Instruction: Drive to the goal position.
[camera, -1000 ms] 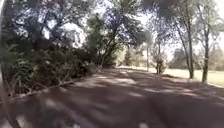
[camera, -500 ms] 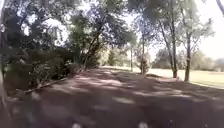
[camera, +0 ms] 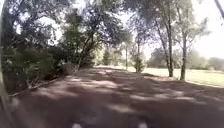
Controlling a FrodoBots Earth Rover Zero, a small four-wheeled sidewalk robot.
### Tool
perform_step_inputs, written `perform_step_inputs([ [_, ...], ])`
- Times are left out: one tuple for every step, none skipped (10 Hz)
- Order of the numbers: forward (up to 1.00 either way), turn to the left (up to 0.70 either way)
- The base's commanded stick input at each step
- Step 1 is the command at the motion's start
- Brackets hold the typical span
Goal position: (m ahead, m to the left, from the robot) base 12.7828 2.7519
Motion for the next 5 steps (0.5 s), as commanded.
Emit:
perform_step_inputs([
  [0.7, 0.0],
  [0.7, 0.0],
  [0.7, 0.0],
  [0.7, 0.0],
  [0.7, 0.0],
])
